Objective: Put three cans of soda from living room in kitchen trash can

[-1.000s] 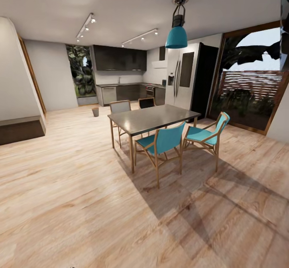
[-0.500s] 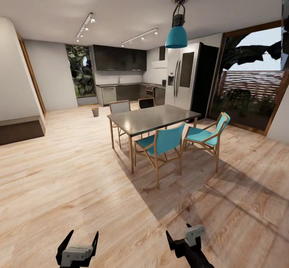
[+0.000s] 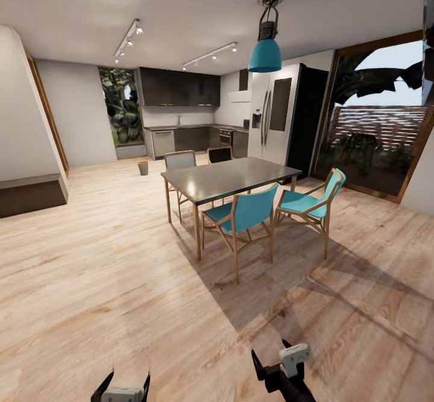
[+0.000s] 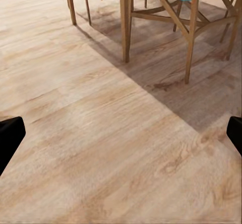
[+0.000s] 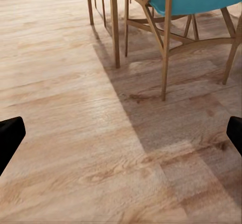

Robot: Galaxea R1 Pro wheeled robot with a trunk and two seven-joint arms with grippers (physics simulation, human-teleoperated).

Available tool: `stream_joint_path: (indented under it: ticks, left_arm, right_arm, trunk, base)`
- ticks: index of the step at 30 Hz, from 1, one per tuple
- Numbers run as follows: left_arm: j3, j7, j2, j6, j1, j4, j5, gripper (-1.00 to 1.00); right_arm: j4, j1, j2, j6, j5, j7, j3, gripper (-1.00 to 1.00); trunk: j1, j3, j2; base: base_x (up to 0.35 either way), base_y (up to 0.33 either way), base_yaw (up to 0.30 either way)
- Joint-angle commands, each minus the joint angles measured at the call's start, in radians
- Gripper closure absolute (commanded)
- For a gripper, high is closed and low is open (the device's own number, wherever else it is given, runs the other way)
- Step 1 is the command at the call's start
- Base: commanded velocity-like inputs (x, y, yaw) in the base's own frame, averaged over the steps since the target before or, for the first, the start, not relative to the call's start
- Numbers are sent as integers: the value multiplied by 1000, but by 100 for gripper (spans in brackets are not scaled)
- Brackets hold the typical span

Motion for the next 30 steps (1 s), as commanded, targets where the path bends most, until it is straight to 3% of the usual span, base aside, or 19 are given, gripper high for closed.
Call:
stream_joint_path:
  ticks: [1, 13, 30]
  left_arm:
    - [0, 0, 0, 0, 0, 8, 0, -100]
    - [-1, 0, -2, -18, -2, 103, 3, -100]
    - [5, 9, -3, -41, -2, 123, 11, -100]
  right_arm:
    - [8, 0, 0, -11, 0, -2, 0, -100]
    - [41, 1, 2, -65, 0, -45, -2, -100]
    - [122, 1, 9, -72, 6, -58, -3, -100]
  trunk:
    - [0, 0, 0]
    - [0, 0, 0]
    - [0, 0, 0]
  base:
    - [0, 0, 0]
    - [0, 0, 0]
    - [0, 0, 0]
